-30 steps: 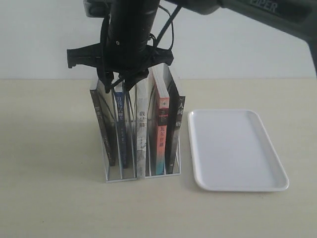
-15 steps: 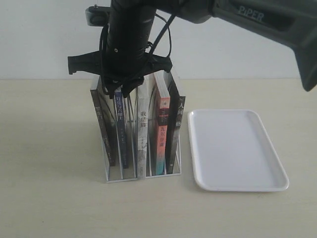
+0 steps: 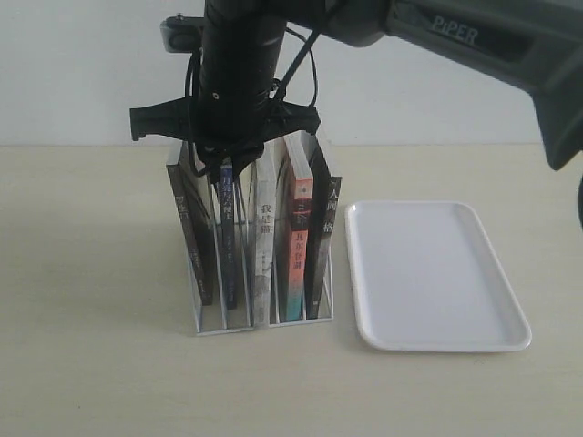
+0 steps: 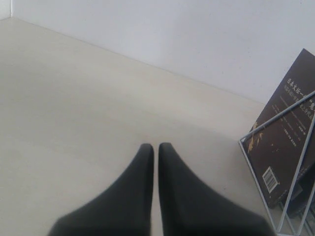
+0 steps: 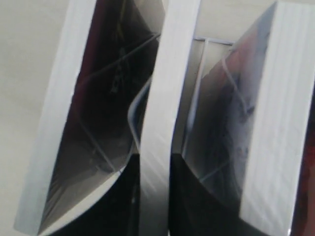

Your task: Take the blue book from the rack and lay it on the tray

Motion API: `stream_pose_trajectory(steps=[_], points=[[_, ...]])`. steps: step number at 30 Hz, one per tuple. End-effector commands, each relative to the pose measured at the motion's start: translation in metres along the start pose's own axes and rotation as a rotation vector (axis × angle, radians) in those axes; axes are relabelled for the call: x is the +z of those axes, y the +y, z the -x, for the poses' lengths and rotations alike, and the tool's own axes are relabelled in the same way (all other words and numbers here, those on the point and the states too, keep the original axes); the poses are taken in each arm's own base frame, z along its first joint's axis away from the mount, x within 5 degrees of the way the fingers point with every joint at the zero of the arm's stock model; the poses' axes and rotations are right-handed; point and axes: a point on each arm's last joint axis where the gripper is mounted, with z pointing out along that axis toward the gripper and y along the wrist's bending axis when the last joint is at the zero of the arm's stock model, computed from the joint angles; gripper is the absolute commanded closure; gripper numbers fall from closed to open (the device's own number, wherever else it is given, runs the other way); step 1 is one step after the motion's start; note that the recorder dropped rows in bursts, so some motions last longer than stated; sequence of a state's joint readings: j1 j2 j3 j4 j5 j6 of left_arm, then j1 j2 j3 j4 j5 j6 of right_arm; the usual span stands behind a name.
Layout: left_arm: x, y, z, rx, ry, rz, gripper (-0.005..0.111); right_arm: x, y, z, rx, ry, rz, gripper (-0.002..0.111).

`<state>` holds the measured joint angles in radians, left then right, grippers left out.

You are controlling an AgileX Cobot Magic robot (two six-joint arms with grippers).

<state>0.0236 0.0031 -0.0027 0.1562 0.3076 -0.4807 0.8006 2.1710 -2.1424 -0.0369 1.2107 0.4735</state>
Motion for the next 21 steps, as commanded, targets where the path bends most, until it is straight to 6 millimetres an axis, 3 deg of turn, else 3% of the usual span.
stream_pose_trajectory(steps=[1,6,11,17,21], points=[[0.000,0.000,0.000,0.004,-0.012,-0.004,0.103,0.011,-0.004,-0.001,-0.019,0.024,-0.032,0.108],[0.000,0.000,0.000,0.004,-0.012,-0.004,0.103,-0.012,-0.002,0.005,-0.017,-0.034,-0.006,0.108],[0.000,0.000,0.000,0.004,-0.012,-0.004,0.103,-0.066,0.001,0.016,-0.037,-0.168,0.051,0.108],[0.000,0.000,0.000,0.004,-0.012,-0.004,0.103,-0.135,-0.002,0.015,-0.040,-0.312,0.112,0.108],[0.000,0.000,0.000,0.004,-0.012,-0.004,0.103,-0.162,-0.006,0.012,-0.050,-0.365,0.127,0.108]])
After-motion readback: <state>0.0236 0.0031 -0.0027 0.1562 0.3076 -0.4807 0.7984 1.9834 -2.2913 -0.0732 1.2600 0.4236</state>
